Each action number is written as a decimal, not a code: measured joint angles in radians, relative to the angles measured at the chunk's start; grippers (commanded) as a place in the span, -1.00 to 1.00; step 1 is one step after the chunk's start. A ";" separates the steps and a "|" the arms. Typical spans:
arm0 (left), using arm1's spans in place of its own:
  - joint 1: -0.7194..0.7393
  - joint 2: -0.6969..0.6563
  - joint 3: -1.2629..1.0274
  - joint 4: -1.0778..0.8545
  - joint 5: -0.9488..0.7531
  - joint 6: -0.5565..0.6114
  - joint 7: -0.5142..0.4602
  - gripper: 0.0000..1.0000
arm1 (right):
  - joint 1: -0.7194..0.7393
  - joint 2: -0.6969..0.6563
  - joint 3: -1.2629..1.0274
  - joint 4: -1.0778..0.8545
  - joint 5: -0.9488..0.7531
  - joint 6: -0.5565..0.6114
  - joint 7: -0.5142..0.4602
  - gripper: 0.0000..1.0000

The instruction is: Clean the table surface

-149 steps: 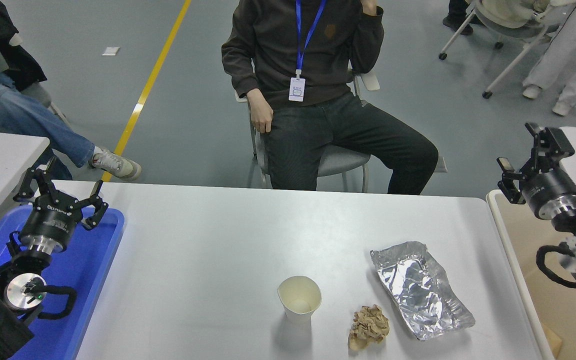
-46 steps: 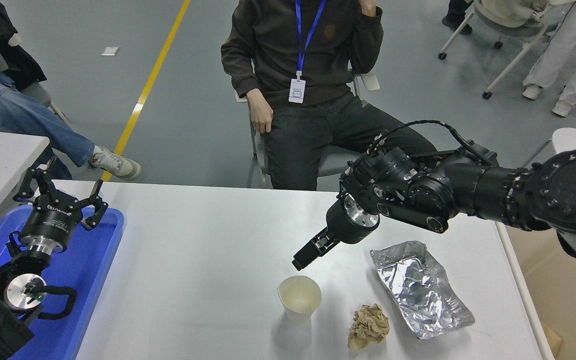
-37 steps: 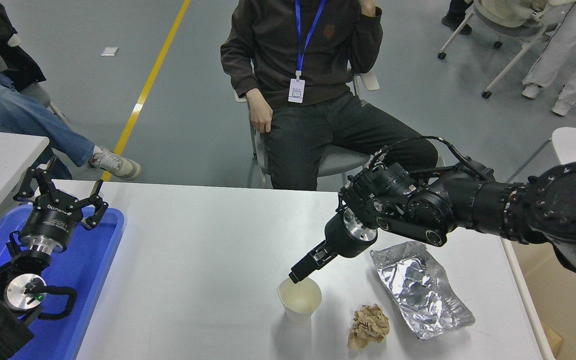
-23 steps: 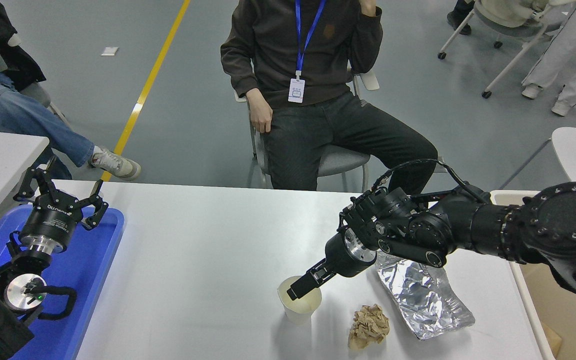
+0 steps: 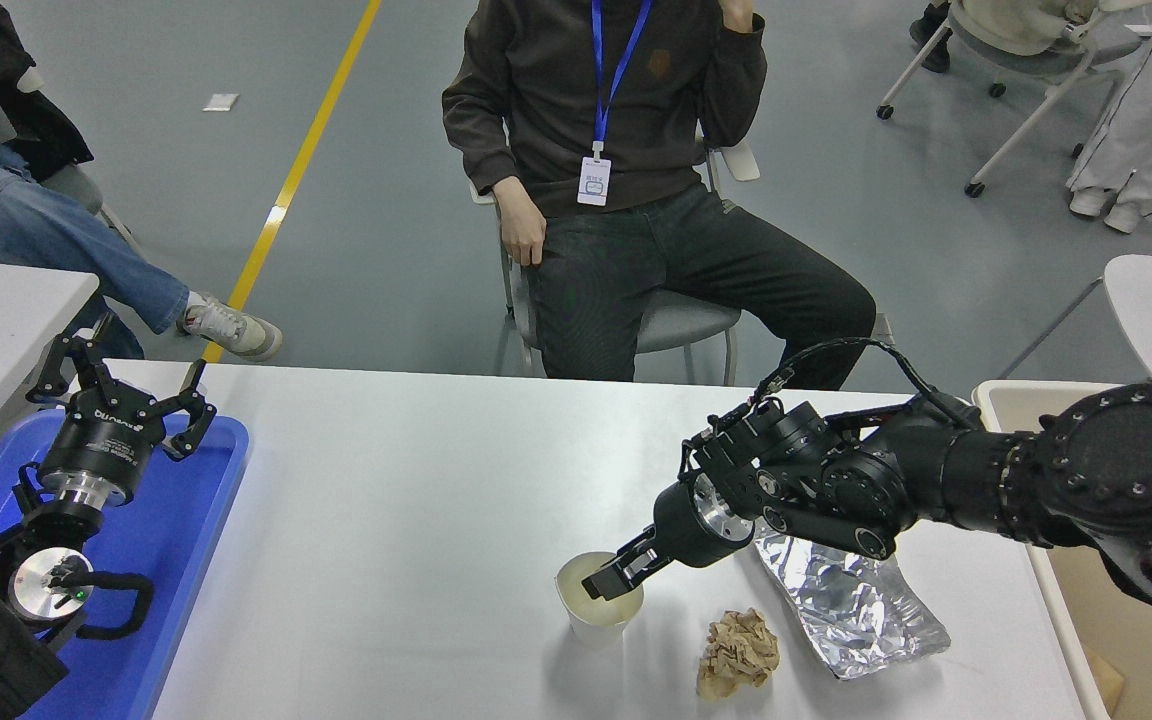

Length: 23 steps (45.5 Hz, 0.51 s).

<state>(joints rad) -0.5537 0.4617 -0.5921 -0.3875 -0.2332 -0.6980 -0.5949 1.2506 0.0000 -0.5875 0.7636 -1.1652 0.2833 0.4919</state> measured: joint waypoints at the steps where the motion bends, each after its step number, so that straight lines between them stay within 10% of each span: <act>1: 0.000 0.000 0.000 0.000 0.000 0.000 0.000 1.00 | 0.000 0.000 -0.001 -0.001 -0.001 -0.001 0.000 -1.00; 23: 0.000 0.000 0.000 0.000 0.000 0.000 0.000 1.00 | 0.002 0.000 -0.008 -0.008 -0.003 -0.007 0.007 -1.00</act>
<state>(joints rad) -0.5537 0.4617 -0.5921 -0.3874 -0.2331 -0.6980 -0.5949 1.2527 0.0000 -0.5951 0.7555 -1.1679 0.2768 0.4990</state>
